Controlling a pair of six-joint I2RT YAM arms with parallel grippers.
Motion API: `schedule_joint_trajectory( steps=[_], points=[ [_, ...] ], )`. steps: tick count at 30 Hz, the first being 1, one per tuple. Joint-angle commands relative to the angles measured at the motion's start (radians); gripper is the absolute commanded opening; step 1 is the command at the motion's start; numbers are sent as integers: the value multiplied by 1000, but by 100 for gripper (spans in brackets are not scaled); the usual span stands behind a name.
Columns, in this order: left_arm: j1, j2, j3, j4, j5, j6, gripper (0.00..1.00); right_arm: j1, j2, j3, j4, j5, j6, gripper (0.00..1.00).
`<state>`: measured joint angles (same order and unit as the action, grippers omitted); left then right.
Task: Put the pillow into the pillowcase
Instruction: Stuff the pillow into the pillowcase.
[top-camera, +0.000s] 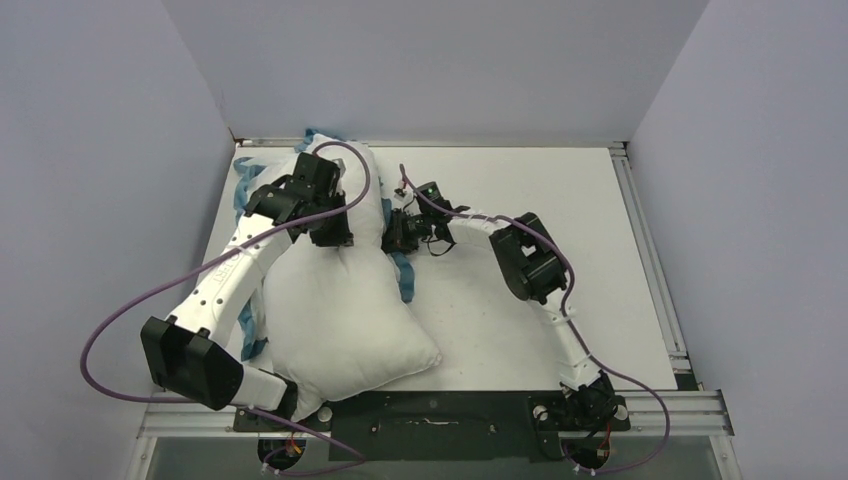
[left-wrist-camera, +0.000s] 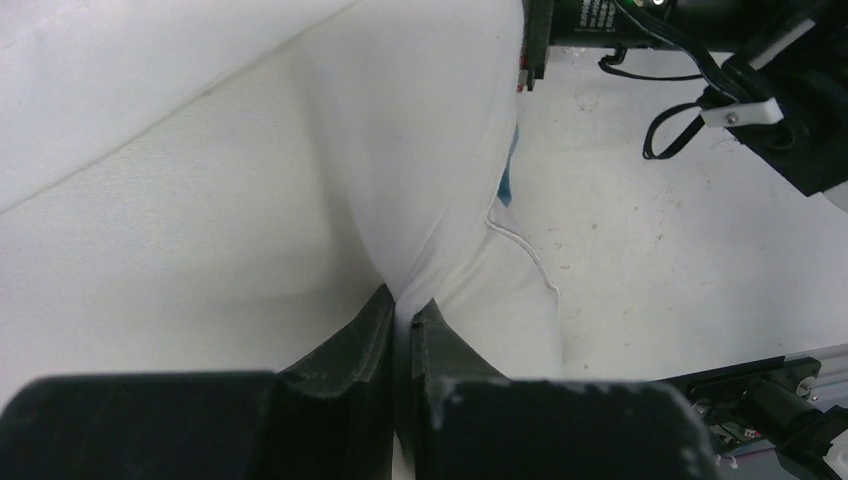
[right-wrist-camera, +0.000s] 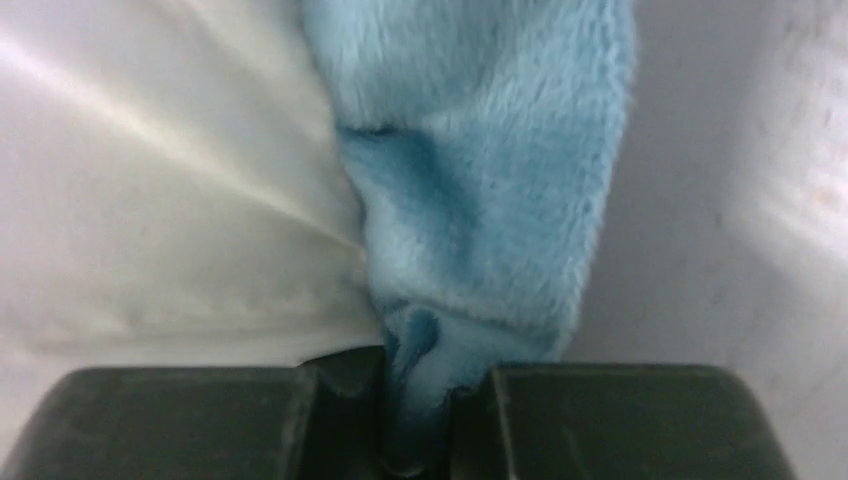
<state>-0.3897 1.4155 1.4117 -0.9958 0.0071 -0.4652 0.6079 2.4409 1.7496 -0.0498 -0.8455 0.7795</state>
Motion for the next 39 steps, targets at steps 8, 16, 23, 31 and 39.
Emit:
schedule_joint_trajectory(
  steps=[8,16,23,31,39],
  points=[
    [45,123,158,-5,-49,-5,0,-167,-644,-422,-283,-59,-285,5],
    [-33,396,456,1,-218,-70,0,-23,-823,-413,-744,41,-598,5],
    [-68,527,534,15,-211,-140,0,88,-846,-446,-841,232,-680,5],
    [-87,451,396,160,-13,-155,0,-135,-886,-337,-721,433,-514,76],
    [-101,432,361,197,68,-189,0,-51,-847,-255,-633,705,-537,96]
  ],
)
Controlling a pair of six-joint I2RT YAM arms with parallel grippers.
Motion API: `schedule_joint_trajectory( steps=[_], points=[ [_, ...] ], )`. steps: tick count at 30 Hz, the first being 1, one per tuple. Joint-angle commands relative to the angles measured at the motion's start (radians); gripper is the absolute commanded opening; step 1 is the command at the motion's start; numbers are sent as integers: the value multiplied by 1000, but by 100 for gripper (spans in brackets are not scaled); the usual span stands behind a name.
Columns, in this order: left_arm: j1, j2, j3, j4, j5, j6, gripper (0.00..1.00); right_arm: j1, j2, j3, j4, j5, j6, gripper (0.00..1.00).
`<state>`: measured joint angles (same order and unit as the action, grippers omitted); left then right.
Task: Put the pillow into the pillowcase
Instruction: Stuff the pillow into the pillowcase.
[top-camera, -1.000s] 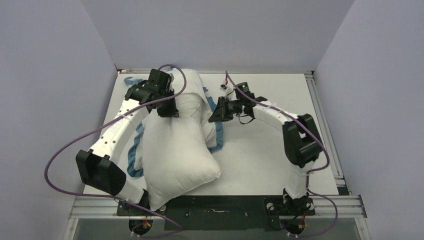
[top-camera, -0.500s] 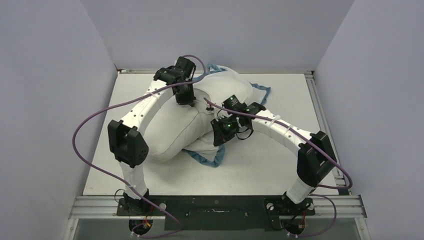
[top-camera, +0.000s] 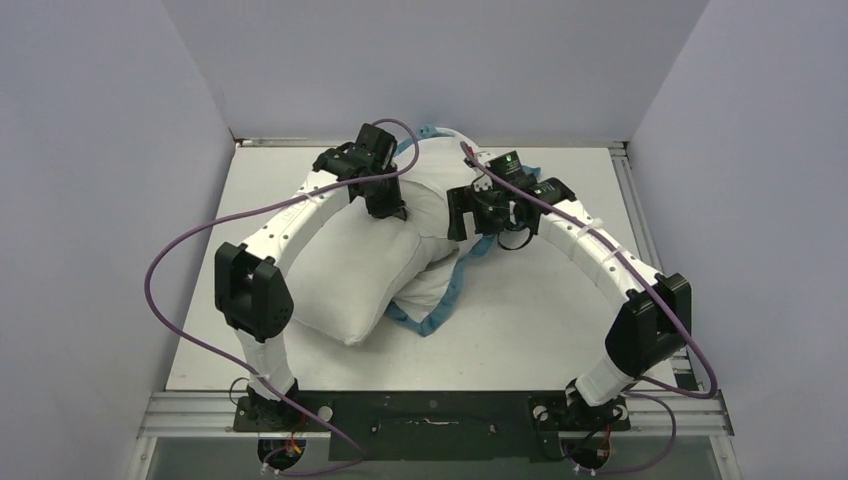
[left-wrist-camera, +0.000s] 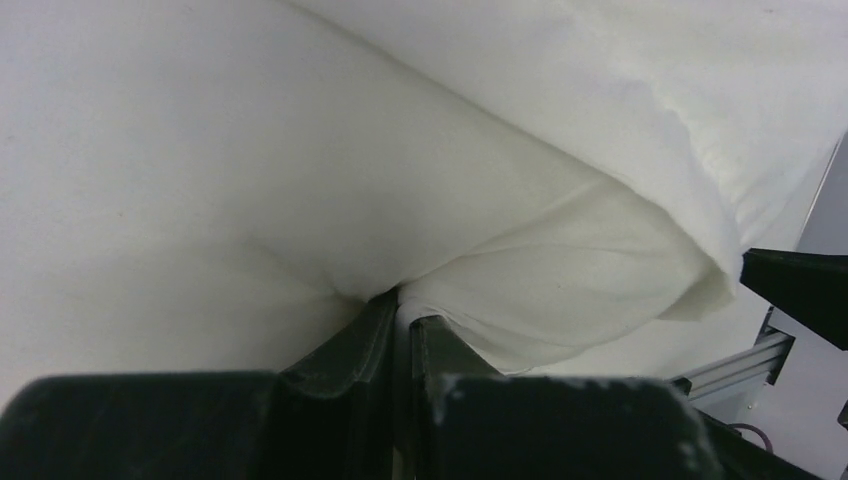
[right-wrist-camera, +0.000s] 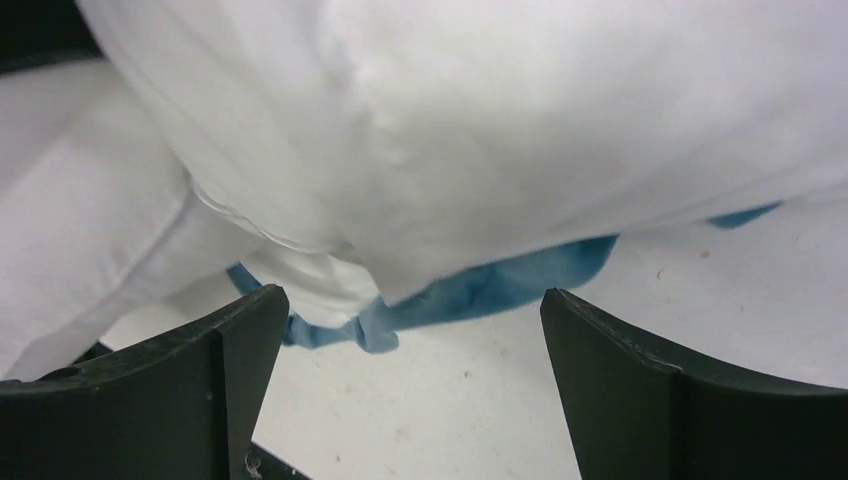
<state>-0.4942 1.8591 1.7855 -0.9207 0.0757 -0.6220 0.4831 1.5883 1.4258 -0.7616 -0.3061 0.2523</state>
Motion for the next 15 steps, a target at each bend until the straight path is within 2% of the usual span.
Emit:
schedule_joint_trajectory(
  steps=[1,3,4,5,6,7,9,10,15],
  points=[
    [3,-13,-14,123,3,-35,0,92,27,88,89,182,-18,96],
    [3,-17,-15,124,7,-38,0,123,71,128,89,227,-25,92],
    [3,-18,-14,125,9,-38,0,130,90,147,88,245,-24,83],
    [3,-19,-15,123,10,-39,0,132,104,163,85,252,-21,66],
    [3,-20,-16,122,10,-38,0,132,115,179,80,256,-18,44],
    [3,-22,-19,122,9,-38,0,132,121,194,69,260,-18,28],
    [5,-27,-30,127,6,-43,0,132,111,215,63,198,-47,8],
    [6,-28,-38,133,2,-47,0,135,100,221,66,148,-64,5],
    [11,-22,-42,165,-12,-70,0,144,61,234,89,-152,-100,5]
  ],
)
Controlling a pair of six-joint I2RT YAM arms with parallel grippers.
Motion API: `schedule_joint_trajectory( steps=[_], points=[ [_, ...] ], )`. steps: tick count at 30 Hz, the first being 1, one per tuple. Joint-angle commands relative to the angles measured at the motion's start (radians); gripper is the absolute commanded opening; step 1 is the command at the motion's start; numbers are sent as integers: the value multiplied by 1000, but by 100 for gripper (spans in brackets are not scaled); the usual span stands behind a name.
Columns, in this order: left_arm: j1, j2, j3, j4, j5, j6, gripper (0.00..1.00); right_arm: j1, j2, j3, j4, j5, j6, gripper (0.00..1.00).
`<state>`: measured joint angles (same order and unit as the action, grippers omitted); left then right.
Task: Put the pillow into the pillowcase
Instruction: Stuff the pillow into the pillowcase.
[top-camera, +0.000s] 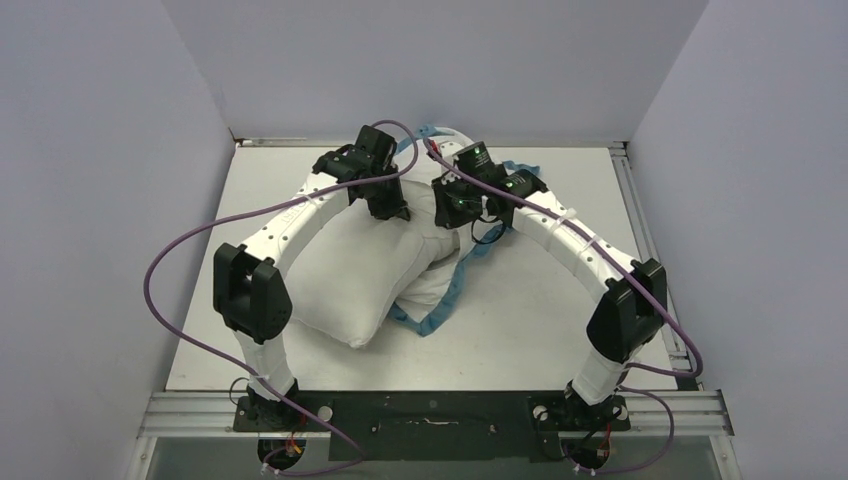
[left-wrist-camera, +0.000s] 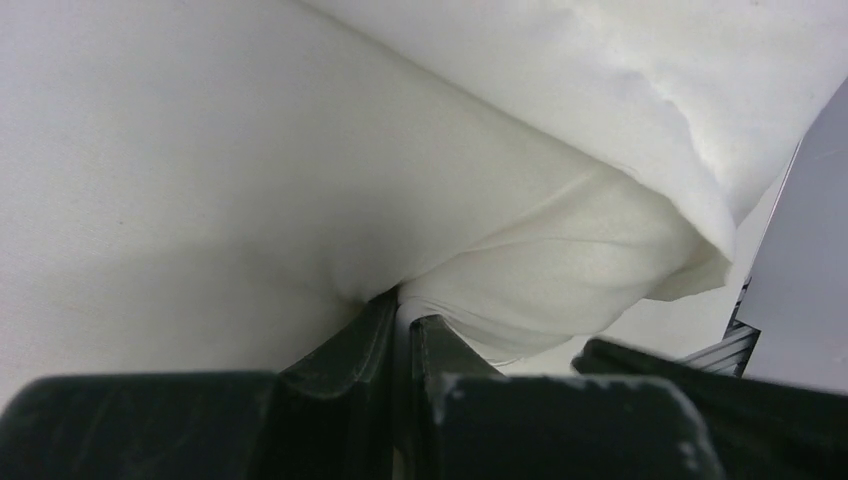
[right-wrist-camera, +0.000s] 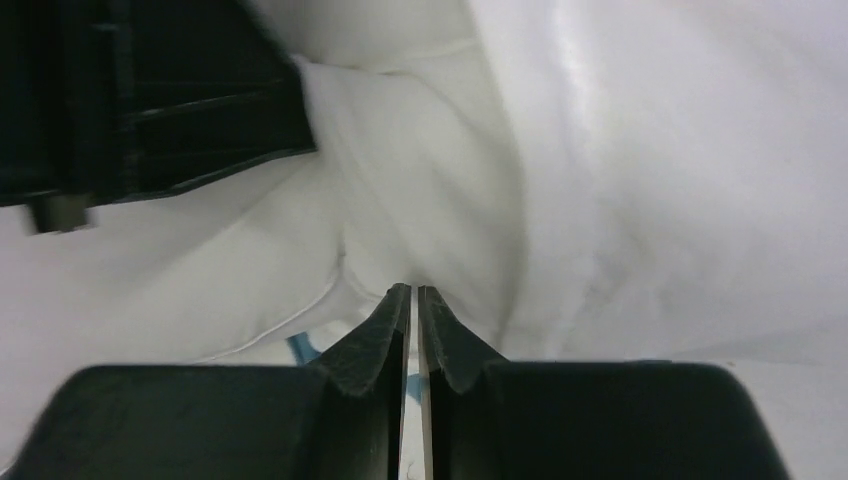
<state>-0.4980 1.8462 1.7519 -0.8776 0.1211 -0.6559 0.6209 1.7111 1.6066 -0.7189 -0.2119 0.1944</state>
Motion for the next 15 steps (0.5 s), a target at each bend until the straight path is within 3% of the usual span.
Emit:
schedule_joint_trajectory(
  steps=[1,4,6,8,11,15],
  points=[
    [15,-6,-5,127,-65,-40,0,9,-61,57,55,-317,-43,5],
    [19,1,0,135,-94,-61,0,-1,-58,58,109,-510,11,5],
    [27,-3,-4,146,-101,-68,0,1,-69,53,115,-448,53,5],
    [35,-6,-10,154,-92,-68,0,-2,-83,40,87,-277,69,7],
    [43,-15,-17,156,-79,-62,0,-46,-107,6,47,-61,96,34],
    [45,-31,-30,158,-69,-60,0,-93,-112,-58,8,125,71,62]
  ],
)
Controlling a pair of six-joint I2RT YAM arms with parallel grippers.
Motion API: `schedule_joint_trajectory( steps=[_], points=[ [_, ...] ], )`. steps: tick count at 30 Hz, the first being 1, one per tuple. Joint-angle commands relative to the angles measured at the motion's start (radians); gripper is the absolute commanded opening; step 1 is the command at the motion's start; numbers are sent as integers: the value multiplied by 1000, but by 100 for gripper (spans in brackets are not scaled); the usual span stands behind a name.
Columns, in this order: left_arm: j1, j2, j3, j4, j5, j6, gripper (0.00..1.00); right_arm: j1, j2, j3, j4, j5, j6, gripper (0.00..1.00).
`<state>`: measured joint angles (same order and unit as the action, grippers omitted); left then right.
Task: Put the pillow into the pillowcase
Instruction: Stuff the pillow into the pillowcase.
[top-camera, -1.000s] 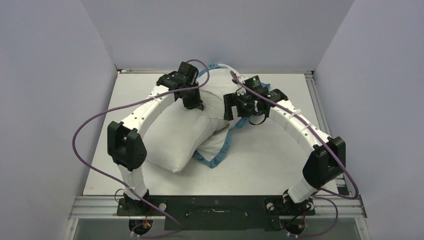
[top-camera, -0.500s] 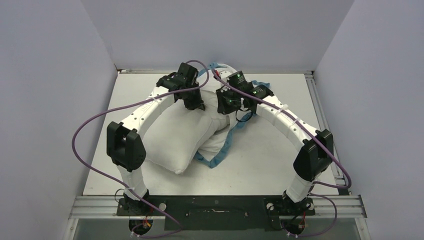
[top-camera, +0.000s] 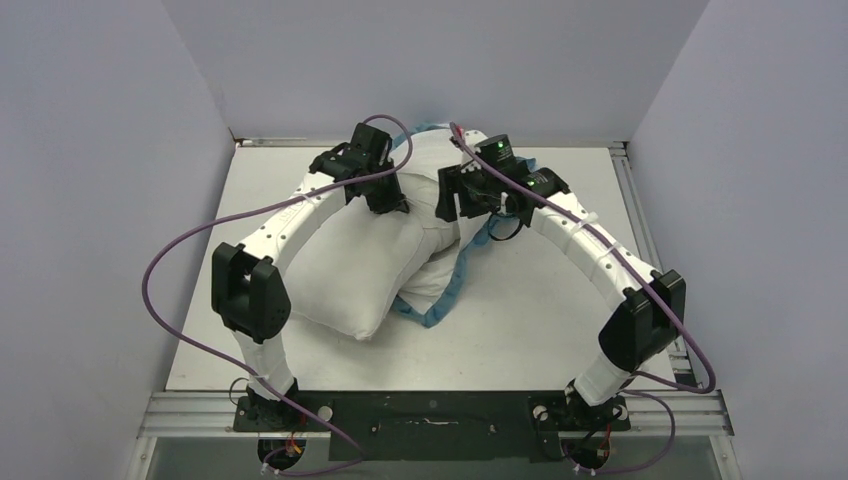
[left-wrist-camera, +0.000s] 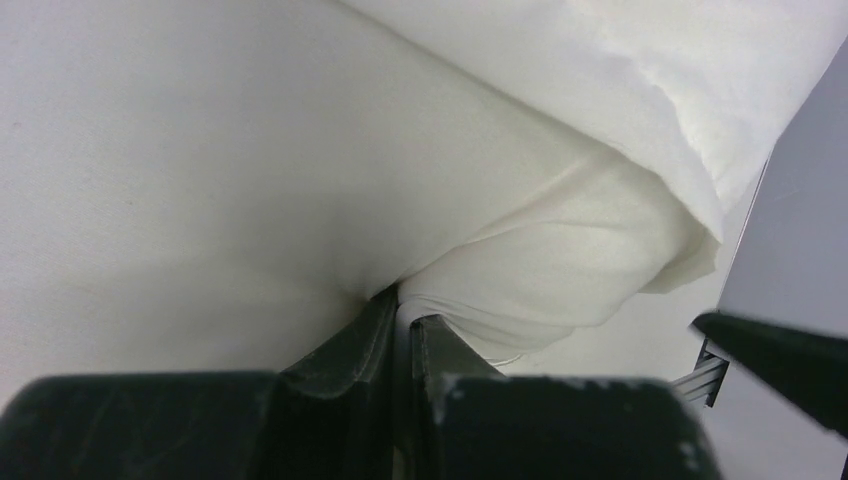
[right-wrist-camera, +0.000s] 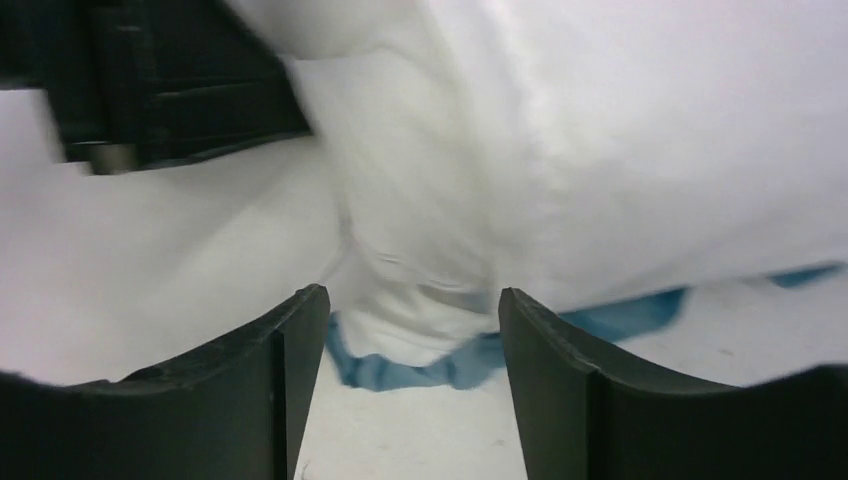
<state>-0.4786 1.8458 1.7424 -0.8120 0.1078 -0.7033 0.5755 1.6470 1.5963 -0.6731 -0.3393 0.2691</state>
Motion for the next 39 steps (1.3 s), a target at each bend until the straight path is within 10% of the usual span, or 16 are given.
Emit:
schedule_joint_trajectory(
  steps=[1,6,12,18,23,39],
  points=[
    [26,-32,-23,95,-51,-13,0,-48,-43,-64,-47,280,-22,71],
    [27,-35,-21,96,-44,-16,0,-45,-24,-161,-32,376,-66,97],
    [32,-38,-13,95,-32,-18,0,-29,33,-191,84,414,-84,100],
    [34,-42,-4,88,-17,-15,0,-29,145,-74,169,463,-48,70],
    [71,-76,-21,57,-16,-2,0,-52,195,87,107,452,-33,6],
    [79,-122,-35,61,-225,-95,0,21,232,381,-24,-535,-118,5]
  ],
)
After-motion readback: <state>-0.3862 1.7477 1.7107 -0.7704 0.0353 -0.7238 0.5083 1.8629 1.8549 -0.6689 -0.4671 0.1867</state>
